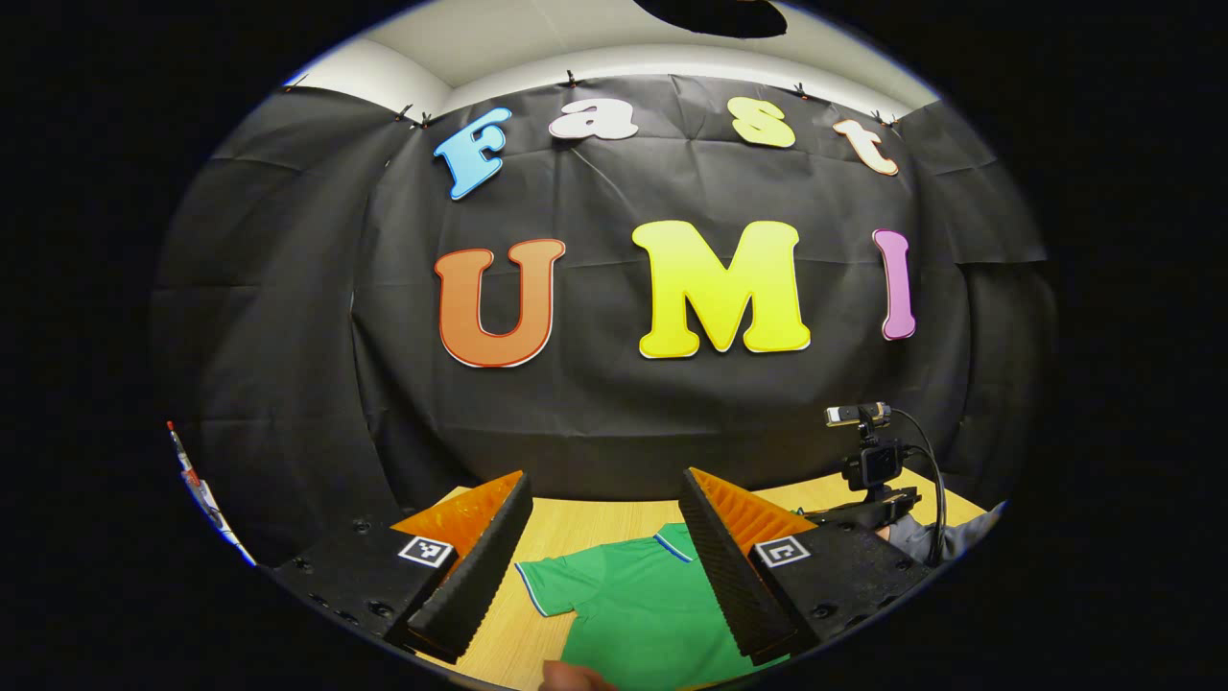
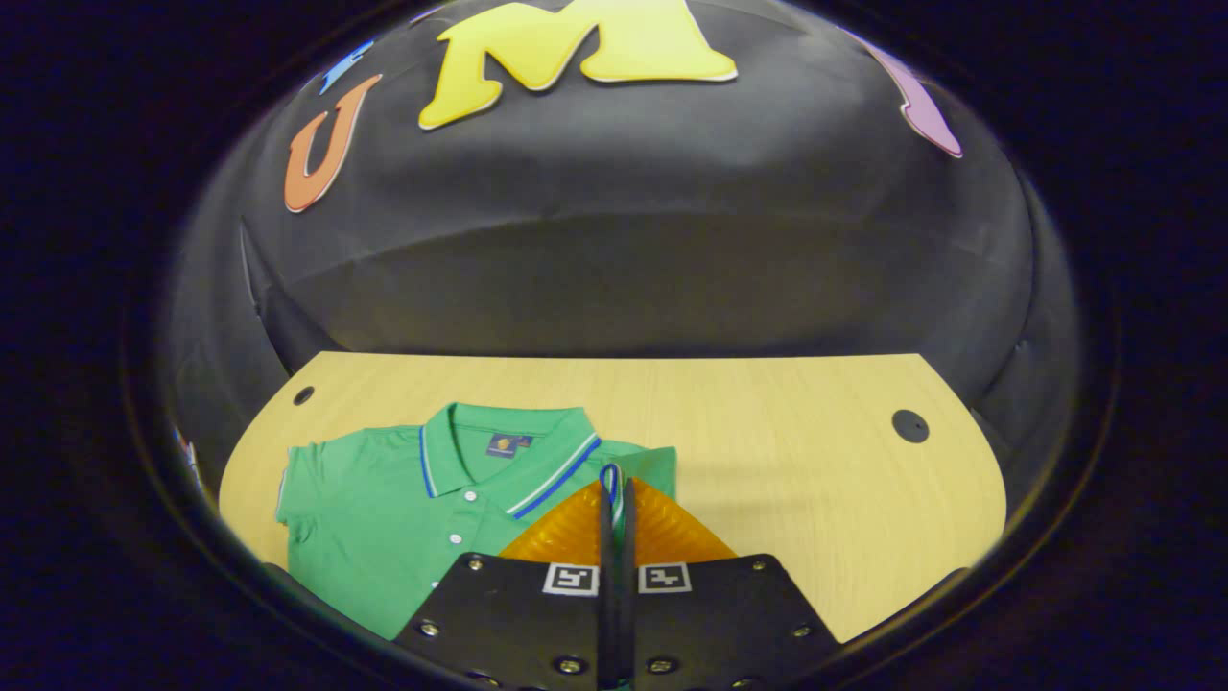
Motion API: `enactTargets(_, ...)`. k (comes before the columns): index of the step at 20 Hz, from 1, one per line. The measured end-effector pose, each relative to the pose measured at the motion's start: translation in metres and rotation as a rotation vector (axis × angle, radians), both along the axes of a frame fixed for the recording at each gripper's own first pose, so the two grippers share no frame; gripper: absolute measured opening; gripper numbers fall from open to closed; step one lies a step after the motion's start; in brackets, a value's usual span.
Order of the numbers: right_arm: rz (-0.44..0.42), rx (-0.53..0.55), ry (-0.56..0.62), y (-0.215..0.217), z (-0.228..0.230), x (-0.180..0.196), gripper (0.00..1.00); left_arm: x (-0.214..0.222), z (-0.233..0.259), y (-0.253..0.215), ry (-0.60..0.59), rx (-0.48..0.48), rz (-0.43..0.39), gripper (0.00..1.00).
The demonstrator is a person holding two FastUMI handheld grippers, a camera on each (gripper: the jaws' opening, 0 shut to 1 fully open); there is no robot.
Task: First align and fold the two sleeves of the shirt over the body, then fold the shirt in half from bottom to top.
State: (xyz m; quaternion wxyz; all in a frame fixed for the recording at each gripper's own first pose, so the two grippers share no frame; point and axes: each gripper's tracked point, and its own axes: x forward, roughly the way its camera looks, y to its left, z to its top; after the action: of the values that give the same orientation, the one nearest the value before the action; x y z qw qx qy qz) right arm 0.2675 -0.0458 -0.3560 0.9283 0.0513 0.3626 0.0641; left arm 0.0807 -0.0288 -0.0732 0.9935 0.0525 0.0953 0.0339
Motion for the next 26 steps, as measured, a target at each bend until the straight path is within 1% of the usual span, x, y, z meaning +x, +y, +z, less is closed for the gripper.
enactTargets(4, 0.034, 0.025, 0.023, 0.031, -0.008, -0.011, 0.01, -0.006, -0.003, 0.012, 0.010, -0.009, 0.032, 0.98)
enactTargets(9, 0.056, 0.022, 0.065, 0.052, -0.027, -0.017, 0.01, -0.008, -0.001, 0.022, 0.008, 0.007, 0.053, 0.98)
enactTargets(11, 0.109, 0.034, 0.117, 0.063, -0.043, -0.030, 0.02, -0.009, -0.003, 0.024, 0.015, 0.006, 0.060, 0.98)
enactTargets(12, 0.134, 0.034, 0.147, 0.067, -0.046, -0.036, 0.18, -0.010, -0.003, 0.025, 0.014, 0.004, 0.063, 0.98)
enactTargets(13, 0.131, 0.002, 0.152, 0.064, -0.055, -0.035, 0.56, -0.008, -0.004, 0.026, 0.017, 0.001, 0.063, 0.98)
enactTargets(14, 0.119, -0.012, 0.136, 0.060, -0.052, -0.037, 0.94, -0.009, -0.005, 0.026, 0.023, 0.002, 0.064, 0.98)
enactTargets(17, 0.074, 0.006, 0.076, 0.049, -0.030, -0.029, 0.94, -0.004, -0.009, 0.029, 0.028, -0.002, 0.064, 0.99)
enactTargets(20, 0.057, -0.023, -0.010, 0.032, -0.002, -0.015, 0.94, 0.003, -0.015, 0.030, 0.035, -0.007, 0.061, 0.98)
enactTargets(23, 0.038, -0.031, -0.116, 0.015, 0.044, -0.004, 0.94, 0.014, -0.032, 0.036, 0.055, -0.031, 0.066, 0.98)
enactTargets(26, 0.017, -0.028, -0.237, -0.005, 0.101, -0.002, 0.93, 0.026, -0.056, 0.051, 0.100, -0.044, 0.095, 0.99)
